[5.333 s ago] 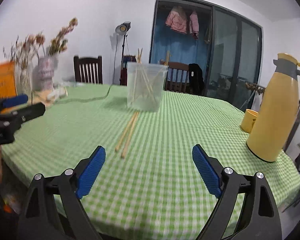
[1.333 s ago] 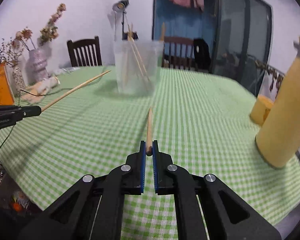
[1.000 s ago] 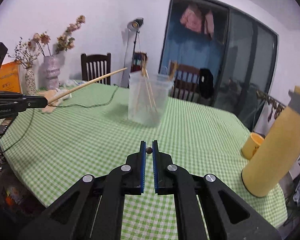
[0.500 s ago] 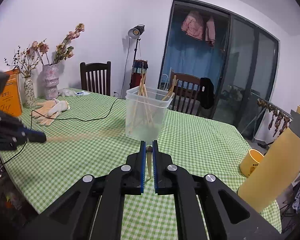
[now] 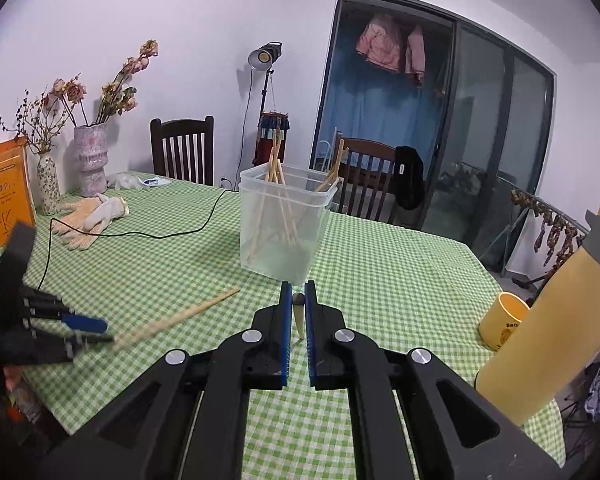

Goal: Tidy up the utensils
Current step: 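Lift both held sticks upright and carry them toward the clear container, then lower both held sticks into the clear container, then open both tools to release the sticks into the container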

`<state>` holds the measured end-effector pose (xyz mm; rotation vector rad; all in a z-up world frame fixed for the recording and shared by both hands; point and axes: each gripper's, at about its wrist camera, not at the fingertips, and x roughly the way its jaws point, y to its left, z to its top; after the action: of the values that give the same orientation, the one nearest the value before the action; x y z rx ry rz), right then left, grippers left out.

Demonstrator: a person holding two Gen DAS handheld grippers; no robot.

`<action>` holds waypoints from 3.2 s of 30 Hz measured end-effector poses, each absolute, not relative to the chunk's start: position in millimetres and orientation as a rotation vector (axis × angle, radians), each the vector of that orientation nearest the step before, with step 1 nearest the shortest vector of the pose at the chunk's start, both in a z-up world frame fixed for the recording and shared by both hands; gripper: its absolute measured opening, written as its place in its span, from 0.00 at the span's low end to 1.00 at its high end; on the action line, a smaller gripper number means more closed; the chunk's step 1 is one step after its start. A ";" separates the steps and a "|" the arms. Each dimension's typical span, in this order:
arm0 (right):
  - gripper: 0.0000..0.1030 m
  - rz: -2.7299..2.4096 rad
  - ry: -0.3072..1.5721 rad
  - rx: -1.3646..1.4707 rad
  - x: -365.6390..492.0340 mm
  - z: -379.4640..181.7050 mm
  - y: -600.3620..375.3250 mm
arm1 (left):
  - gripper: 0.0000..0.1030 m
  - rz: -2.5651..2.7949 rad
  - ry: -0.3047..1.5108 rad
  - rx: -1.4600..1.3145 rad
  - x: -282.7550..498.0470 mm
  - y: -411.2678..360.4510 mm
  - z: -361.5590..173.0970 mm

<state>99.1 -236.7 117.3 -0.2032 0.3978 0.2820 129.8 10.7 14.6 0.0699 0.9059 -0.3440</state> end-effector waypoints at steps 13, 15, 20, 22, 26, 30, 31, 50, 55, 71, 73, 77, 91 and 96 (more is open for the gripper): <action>0.06 0.270 0.431 -0.181 102.7 108.0 -245.4 | 0.04 -0.301 0.959 0.105 150.0 5.7 -6.8; 0.06 0.263 0.431 -0.177 102.5 109.0 -247.4 | 0.04 -0.303 0.973 0.086 153.3 8.5 -6.1; 0.06 0.258 0.417 -0.177 101.4 115.7 -251.6 | 0.04 -0.299 0.916 0.077 154.3 24.8 27.7; 0.06 0.264 0.405 -0.167 101.6 118.8 -252.8 | 0.03 -0.313 0.885 0.028 156.0 37.2 52.6; 0.06 0.280 0.383 -0.148 104.2 123.8 -251.7 | 0.03 -0.337 0.792 -0.001 153.9 50.8 106.1; 0.06 0.296 0.365 -0.148 108.5 130.6 -248.9 | 0.03 -0.363 0.738 0.004 160.3 48.4 145.9; 0.06 0.300 0.360 -0.149 109.6 132.6 -248.4 | 0.03 -0.365 0.729 0.013 161.1 47.8 151.3; 0.06 0.452 0.475 -0.077 200.1 175.5 -247.7 | 0.03 -0.531 0.699 0.152 284.5 -28.7 237.9; 0.06 0.464 0.392 -0.124 214.0 225.6 -236.3 | 0.03 -0.550 0.590 0.172 288.7 -29.6 300.6; 0.06 0.435 0.293 -0.103 347.2 320.0 -204.6 | 0.03 -0.459 0.452 0.107 410.2 -29.0 384.0; 0.06 0.421 0.340 -0.116 367.5 296.8 -200.0 | 0.03 -0.456 0.486 0.115 432.9 -32.1 359.8; 0.06 0.399 0.429 -0.141 401.5 253.3 -193.8 | 0.03 -0.423 0.573 0.143 474.2 -38.6 310.2; 0.07 0.360 0.630 -0.076 449.9 191.4 -202.1 | 0.04 -0.418 0.735 0.113 530.9 -28.6 221.0; 0.17 0.343 0.582 -0.061 433.6 214.9 -210.2 | 0.22 -0.411 0.702 0.091 510.1 -16.1 238.0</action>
<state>433.6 -210.2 214.9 -0.0606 0.5819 0.3432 510.1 -16.1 238.0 0.0909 0.7016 -0.4108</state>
